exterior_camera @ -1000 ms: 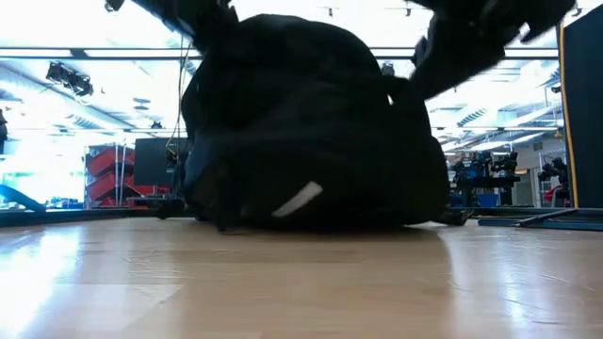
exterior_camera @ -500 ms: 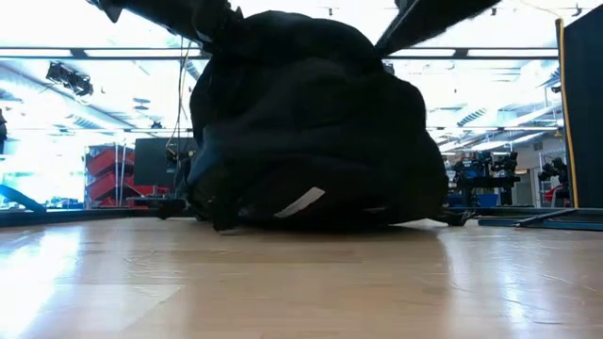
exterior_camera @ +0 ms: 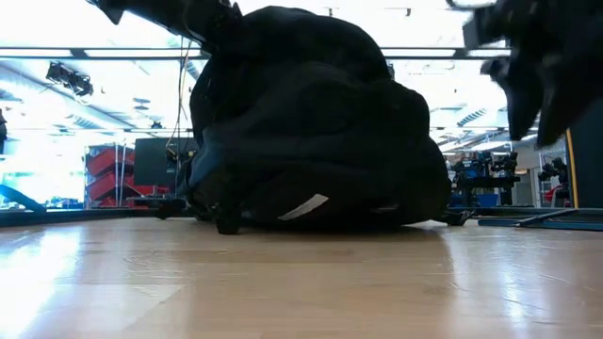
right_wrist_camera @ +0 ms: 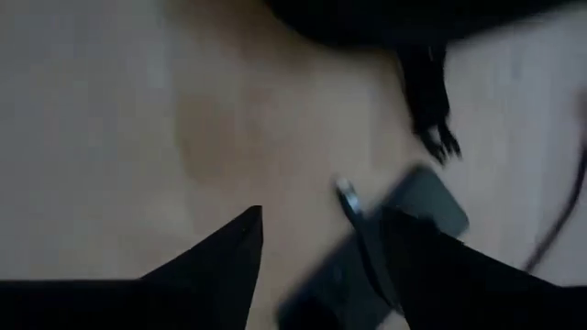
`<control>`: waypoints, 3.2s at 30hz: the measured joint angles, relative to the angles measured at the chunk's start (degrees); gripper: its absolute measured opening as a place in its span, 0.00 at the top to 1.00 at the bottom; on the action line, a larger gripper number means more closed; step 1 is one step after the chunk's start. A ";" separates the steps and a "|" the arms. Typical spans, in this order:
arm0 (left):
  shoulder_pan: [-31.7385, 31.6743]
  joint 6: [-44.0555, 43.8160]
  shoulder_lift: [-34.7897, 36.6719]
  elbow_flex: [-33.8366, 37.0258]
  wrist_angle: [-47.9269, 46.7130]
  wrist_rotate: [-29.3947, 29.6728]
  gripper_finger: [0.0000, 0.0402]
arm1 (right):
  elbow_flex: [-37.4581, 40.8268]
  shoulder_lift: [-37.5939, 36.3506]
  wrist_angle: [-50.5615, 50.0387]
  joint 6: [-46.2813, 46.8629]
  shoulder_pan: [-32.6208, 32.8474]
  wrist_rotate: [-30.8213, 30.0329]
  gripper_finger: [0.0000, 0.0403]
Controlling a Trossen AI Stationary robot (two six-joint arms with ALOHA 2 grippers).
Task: Unpack backpack
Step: Put the charger cable into the backpack
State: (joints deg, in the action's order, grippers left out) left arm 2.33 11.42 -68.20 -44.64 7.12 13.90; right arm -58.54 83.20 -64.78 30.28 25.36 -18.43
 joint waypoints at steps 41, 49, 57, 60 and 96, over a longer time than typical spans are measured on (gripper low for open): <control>-0.07 0.14 0.00 0.00 -2.39 -2.21 1.00 | 16.00 0.12 15.96 -17.58 -21.66 9.79 0.99; -0.07 -0.09 0.00 0.00 -2.41 -2.19 1.00 | 5.86 0.07 8.05 -15.18 -18.02 3.11 1.00; -0.07 -0.13 0.00 -0.02 -2.55 -2.17 1.00 | -7.40 0.02 7.01 -16.15 -14.17 -3.63 1.00; -0.07 -0.26 0.00 -0.02 -2.79 -2.17 1.00 | -12.93 0.02 7.06 -17.90 -12.82 -6.72 1.00; -0.07 -1.25 0.00 -0.02 -3.31 -2.08 1.00 | 6.16 0.07 20.38 -7.31 -8.50 19.61 0.74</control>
State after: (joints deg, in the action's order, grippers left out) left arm 2.26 10.17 -68.20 -44.66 3.81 11.81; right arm -52.39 83.26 -44.39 22.97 16.87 1.18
